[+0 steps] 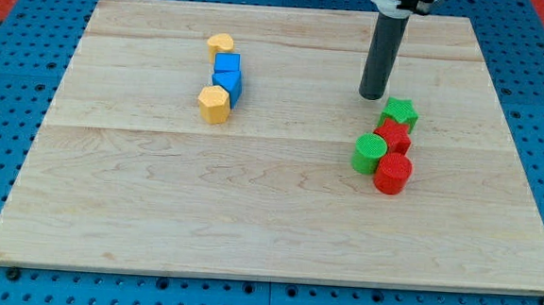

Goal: Push the red and green group of blocks towards the bottom center

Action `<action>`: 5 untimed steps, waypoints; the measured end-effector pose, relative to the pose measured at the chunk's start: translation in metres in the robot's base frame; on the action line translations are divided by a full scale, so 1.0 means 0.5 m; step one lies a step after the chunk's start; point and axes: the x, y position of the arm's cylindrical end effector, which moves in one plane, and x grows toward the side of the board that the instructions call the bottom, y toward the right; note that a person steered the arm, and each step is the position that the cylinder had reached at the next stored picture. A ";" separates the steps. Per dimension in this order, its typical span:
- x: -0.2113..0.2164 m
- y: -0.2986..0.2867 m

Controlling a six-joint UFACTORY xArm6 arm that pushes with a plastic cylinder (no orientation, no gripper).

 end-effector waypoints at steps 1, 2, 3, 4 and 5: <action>-0.002 0.000; -0.038 0.004; 0.005 0.002; 0.046 -0.002; 0.000 0.013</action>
